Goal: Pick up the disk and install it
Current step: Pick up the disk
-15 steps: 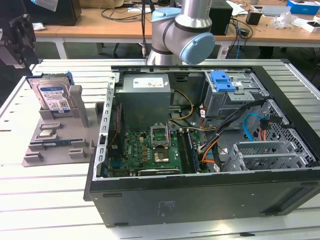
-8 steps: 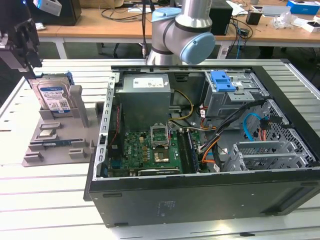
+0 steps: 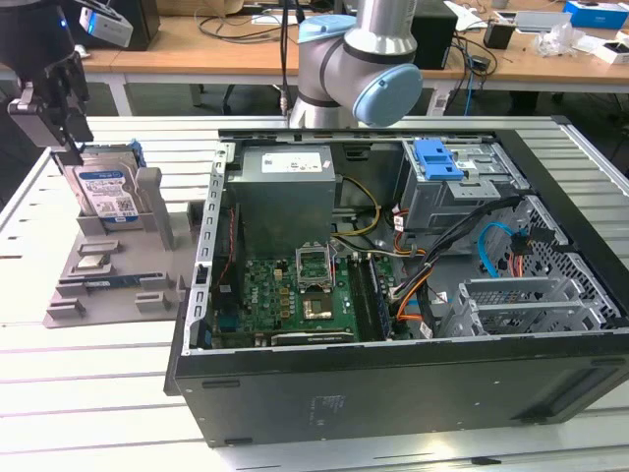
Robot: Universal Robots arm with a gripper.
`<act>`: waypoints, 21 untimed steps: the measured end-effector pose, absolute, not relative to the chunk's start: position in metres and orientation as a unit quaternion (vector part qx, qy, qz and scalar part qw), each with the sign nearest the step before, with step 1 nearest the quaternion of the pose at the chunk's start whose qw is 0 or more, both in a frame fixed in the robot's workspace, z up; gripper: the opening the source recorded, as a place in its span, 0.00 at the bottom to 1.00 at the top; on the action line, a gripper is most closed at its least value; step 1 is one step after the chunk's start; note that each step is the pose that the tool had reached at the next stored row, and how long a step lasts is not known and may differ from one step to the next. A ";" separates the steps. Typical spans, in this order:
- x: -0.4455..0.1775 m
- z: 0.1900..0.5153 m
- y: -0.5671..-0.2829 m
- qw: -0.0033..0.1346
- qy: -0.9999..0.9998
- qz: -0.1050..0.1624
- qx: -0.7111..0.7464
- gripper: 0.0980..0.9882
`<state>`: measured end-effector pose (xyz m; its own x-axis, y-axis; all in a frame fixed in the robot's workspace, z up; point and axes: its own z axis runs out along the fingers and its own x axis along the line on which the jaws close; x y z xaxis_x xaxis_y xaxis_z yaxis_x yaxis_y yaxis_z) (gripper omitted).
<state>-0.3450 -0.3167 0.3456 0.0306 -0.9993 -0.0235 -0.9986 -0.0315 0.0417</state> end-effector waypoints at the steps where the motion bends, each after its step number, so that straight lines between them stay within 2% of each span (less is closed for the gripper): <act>1: -0.345 0.345 -0.312 0.007 -0.696 -0.023 0.718 0.50; 9: -0.351 0.335 -0.293 0.007 -0.691 -0.023 0.723 0.50; 21: -0.356 0.309 -0.290 0.007 -0.672 -0.023 0.740 0.50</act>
